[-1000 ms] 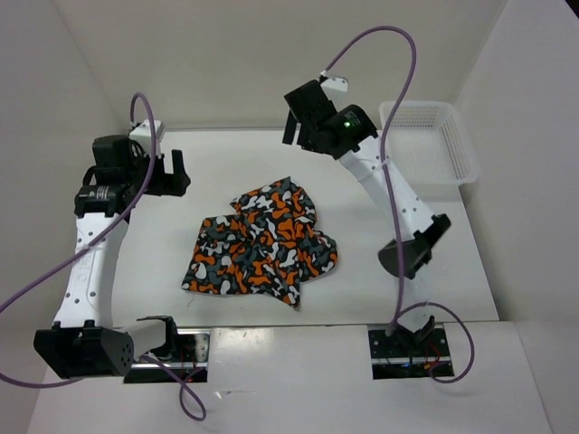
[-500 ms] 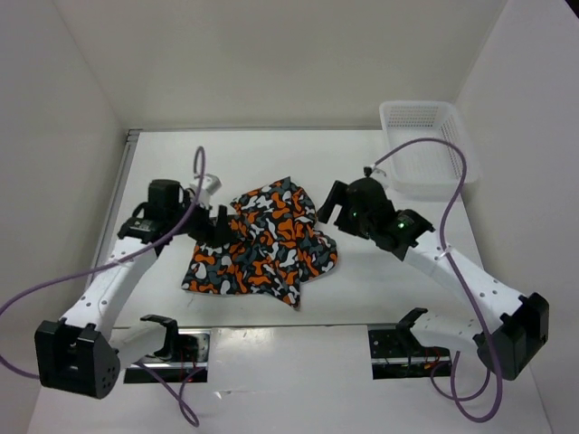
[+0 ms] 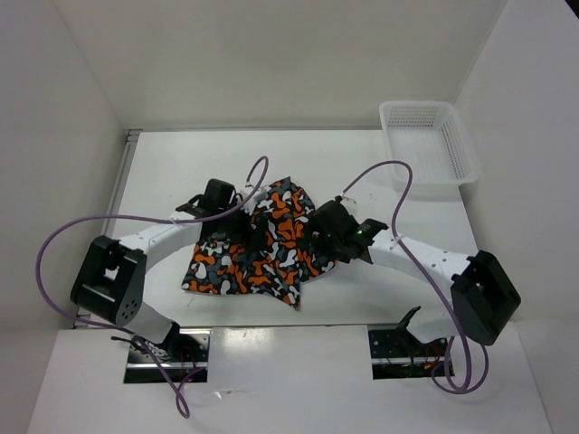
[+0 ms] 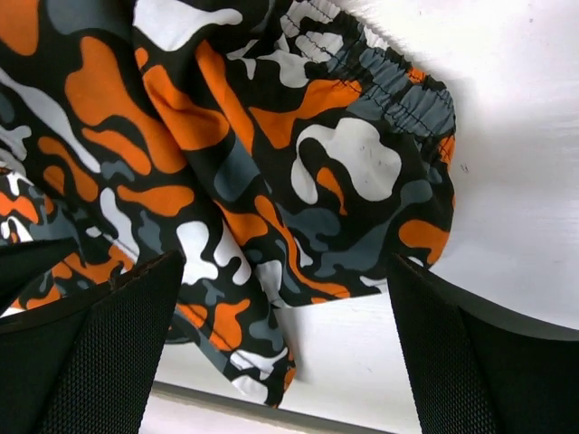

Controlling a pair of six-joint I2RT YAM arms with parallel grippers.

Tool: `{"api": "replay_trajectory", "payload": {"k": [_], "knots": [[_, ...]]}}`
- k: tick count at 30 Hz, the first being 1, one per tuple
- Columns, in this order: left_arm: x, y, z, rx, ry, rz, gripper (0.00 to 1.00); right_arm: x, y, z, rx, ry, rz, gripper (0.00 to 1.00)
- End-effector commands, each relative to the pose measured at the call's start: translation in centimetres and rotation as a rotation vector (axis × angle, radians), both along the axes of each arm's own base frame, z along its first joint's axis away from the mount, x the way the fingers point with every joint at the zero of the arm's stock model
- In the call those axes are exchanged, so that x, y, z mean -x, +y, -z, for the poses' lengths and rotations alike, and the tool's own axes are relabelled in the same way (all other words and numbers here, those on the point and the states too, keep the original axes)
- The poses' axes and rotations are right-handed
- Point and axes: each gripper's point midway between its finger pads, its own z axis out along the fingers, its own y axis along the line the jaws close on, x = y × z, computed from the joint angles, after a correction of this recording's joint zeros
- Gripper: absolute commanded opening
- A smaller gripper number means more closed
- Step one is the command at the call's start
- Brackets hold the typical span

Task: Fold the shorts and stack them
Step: Move the shorts to the center of the board

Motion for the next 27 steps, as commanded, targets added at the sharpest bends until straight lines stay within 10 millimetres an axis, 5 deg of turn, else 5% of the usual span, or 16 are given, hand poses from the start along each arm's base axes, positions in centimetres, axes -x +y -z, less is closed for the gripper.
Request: {"api": "replay_trajectory", "payload": {"k": [1, 5, 6, 8, 10, 17, 20, 23, 27], "knots": [[-2.6, -1.3, -0.8, 0.029, -0.088, 0.01, 1.0, -1.3, 1.0, 0.1, -0.034, -0.047, 0.027, 0.97], [-4.2, -2.0, -2.1, 0.055, -0.15, 0.01, 0.78, -1.1, 1.2, 1.4, -0.016, -0.036, 0.011, 0.94], [-5.0, -2.2, -2.7, 0.055, -0.17, 0.003, 0.48, -1.0, 1.2, 2.3, 0.002, -0.017, 0.01, 0.92], [-5.6, -2.4, -3.9, 0.062, -0.186, 0.003, 0.15, -1.0, 1.2, 2.8, 0.01, -0.01, 0.01, 0.79], [-6.5, -2.5, -5.5, 0.053, -0.198, -0.009, 0.0, -1.4, 1.3, 3.4, 0.018, -0.013, 0.016, 0.7], [-8.4, -0.6, -12.7, 0.102, -0.315, -0.064, 0.0, -2.9, 1.2, 4.1, 0.082, -0.024, 0.05, 0.21], [-8.6, 1.0, -16.6, 0.131, -0.377, -0.094, 0.0, -2.9, 0.5, 2.3, 0.073, -0.066, 0.068, 0.0], [-9.2, 2.4, -20.7, 0.152, -0.443, -0.123, 0.0, -2.8, -0.4, -0.5, 0.049, -0.116, 0.098, 0.0], [-11.8, 6.5, -23.0, 0.148, -0.484, -0.219, 0.0, -1.8, -2.7, -3.9, 0.054, -0.176, 0.119, 0.0]]}}
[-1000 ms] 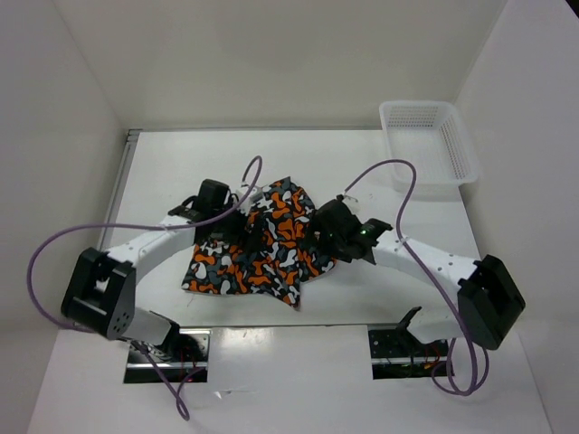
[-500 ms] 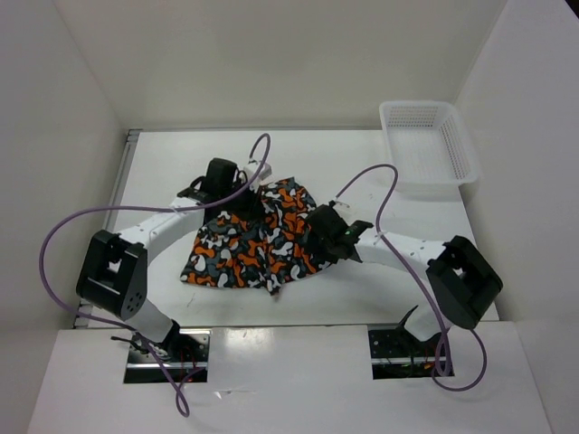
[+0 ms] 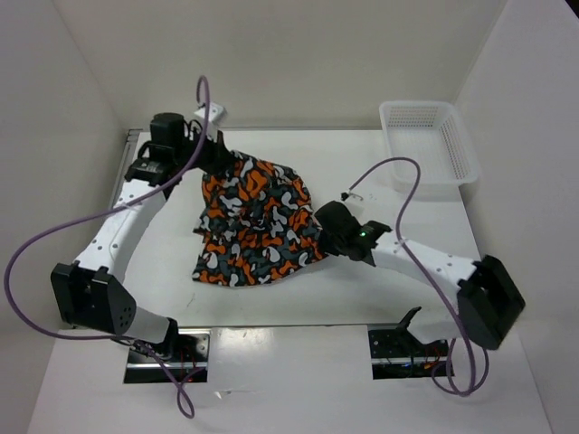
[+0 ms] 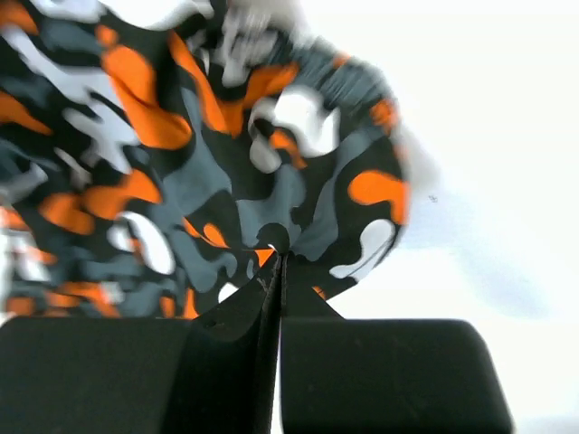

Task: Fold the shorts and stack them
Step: Move the shorts to the center of the board

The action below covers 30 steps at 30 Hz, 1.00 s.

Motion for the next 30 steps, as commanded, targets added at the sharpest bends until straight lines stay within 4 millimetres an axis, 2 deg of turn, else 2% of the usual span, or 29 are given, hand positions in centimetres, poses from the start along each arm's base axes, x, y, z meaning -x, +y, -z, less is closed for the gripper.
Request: {"api": "replay_trajectory", "payload": {"k": [1, 2, 4, 5, 6, 7, 8, 9, 10, 11, 12, 13, 14, 15, 16, 17, 18, 19, 20, 22, 23, 24, 25, 26, 27, 28, 29, 30], "knots": [[-1.9, 2.9, -3.7, 0.032, -0.072, -0.042, 0.0, -0.1, -2.0, -5.1, 0.003, -0.125, 0.042, 0.0], [-2.7, 3.3, -3.6, 0.038, -0.069, -0.045, 0.0, -0.1, -2.1, -5.7, -0.003, -0.142, 0.033, 0.0], [-5.9, 4.6, -3.0, 0.041, -0.059, -0.071, 0.0, -0.2, -2.1, -6.9, -0.018, -0.171, 0.022, 0.0], [-6.9, 4.5, -2.9, 0.041, -0.057, -0.071, 0.01, -0.3, -1.8, -7.0, -0.036, -0.171, 0.007, 0.05], [-8.7, 5.2, -0.3, 0.031, 0.01, -0.094, 0.18, -1.0, -1.1, -7.1, -0.026, -0.17, -0.032, 0.17], [-9.8, 6.1, 0.4, 0.019, 0.038, -0.124, 0.78, -1.3, -0.4, -6.8, -0.028, -0.155, -0.07, 0.36], [-11.2, 6.3, -2.2, 0.015, 0.002, -0.138, 0.91, -1.7, 0.8, -7.7, -0.04, -0.145, -0.105, 0.7], [-11.3, 6.8, 0.3, 0.006, 0.106, -0.148, 0.96, -1.7, 1.2, -6.4, -0.001, -0.097, -0.117, 0.82], [-11.4, 7.3, -0.5, -0.01, 0.099, -0.175, 0.99, -1.7, 1.2, -6.7, 0.013, -0.108, -0.111, 0.92], [-10.8, 7.6, -1.3, -0.019, 0.081, -0.194, 1.0, -1.6, 1.1, -6.3, 0.01, -0.097, -0.098, 1.0], [-10.1, 7.9, -1.6, -0.028, 0.072, -0.212, 1.0, -1.3, 0.8, -7.5, -0.021, -0.133, -0.097, 1.0], [-9.4, 8.6, -1.7, -0.046, 0.064, -0.246, 1.0, -1.5, 0.2, -7.8, -0.035, -0.151, -0.081, 1.0], [-7.4, 8.9, -4.0, -0.047, 0.009, -0.262, 1.0, -1.2, -0.1, -7.4, -0.065, -0.14, -0.086, 1.0], [-6.2, 9.2, -3.9, -0.054, 0.008, -0.276, 1.0, -1.2, -0.8, -7.5, -0.08, -0.138, -0.073, 1.0], [-4.3, 9.5, -0.5, -0.073, 0.084, -0.286, 1.0, -1.9, -2.0, -8.1, -0.086, -0.162, -0.055, 1.0], [-2.1, 9.5, -1.5, -0.068, 0.057, -0.287, 1.0, -1.9, -2.5, -8.0, -0.086, -0.161, -0.052, 1.0], [-0.6, 9.5, -0.1, -0.074, 0.093, -0.286, 1.0, -1.9, -2.9, -7.5, -0.078, -0.151, -0.054, 1.0], [0.7, 9.5, 1.2, -0.079, 0.121, -0.285, 1.0, -1.8, -2.9, -8.0, -0.086, -0.162, -0.054, 1.0], [3.6, 8.9, 4.3, -0.066, 0.19, -0.246, 1.0, -1.9, -3.0, -8.0, -0.093, -0.157, -0.051, 1.0], [6.6, 8.3, 7.7, -0.075, 0.274, -0.223, 1.0, -1.4, -2.9, -7.7, -0.133, -0.127, -0.032, 1.0], [7.7, 7.9, 8.5, -0.07, 0.27, -0.206, 1.0, -1.5, -3.3, -7.1, -0.151, -0.107, -0.008, 1.0], [10.2, 6.8, 12.3, -0.055, 0.355, -0.149, 0.98, -1.7, -3.0, -6.8, -0.179, -0.098, 0.004, 1.0], [11.2, 6.1, 13.6, -0.043, 0.368, -0.118, 0.97, -1.5, -2.8, -6.3, -0.212, -0.076, 0.008, 0.96], [11.5, 5.5, 14.1, -0.035, 0.345, -0.095, 0.96, -1.4, -3.1, -4.6, -0.227, -0.029, 0.044, 0.92], [12.3, 4.8, 15.4, -0.052, 0.361, -0.069, 0.94, -1.7, -3.0, -4.3, -0.255, -0.021, 0.051, 0.9], [13.3, 4.8, 17.1, -0.074, 0.388, -0.072, 0.92, -1.5, -2.7, -3.8, -0.283, 0.006, 0.035, 0.88], [13.6, 4.9, 17.8, -0.097, 0.394, -0.079, 0.91, -1.4, -2.9, -3.2, -0.301, 0.027, 0.057, 0.83], [13.8, 5.4, 18.6, -0.131, 0.403, -0.106, 0.89, -2.1, -3.6, -2.8, -0.316, 0.029, 0.08, 0.83]]}}
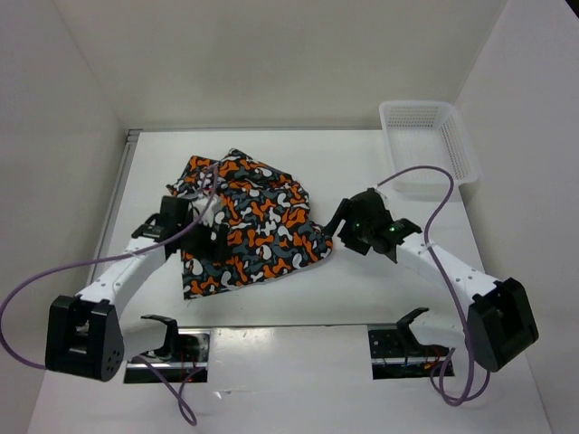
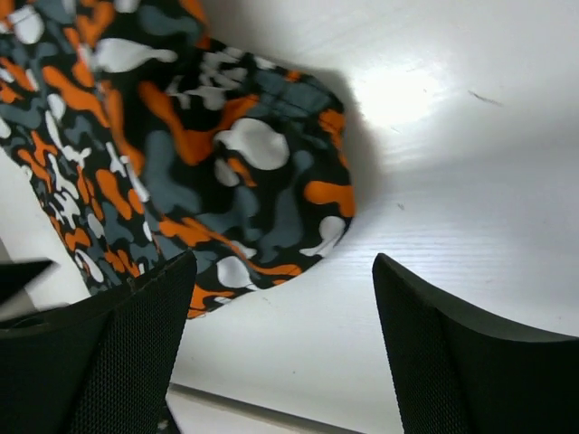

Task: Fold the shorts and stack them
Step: Move the shorts to the center of the board

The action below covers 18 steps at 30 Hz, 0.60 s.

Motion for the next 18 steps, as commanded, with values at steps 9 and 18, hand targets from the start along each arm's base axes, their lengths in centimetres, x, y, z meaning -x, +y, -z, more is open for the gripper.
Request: {"api": "replay_trajectory", "payload": {"k": [9, 18], "knots": [[0.6, 0.5, 6.5, -0.083, 0.084, -0.007, 0.85, -0.6, 0.7, 3.1, -0.312, 0.124, 0.004, 0.83], [-1.6, 0.2, 8.4, -0.124, 0.138, -0.003, 0.05, -1.2, 2.2, 5.1, -0.346, 0.163, -0.063, 0.8]]}}
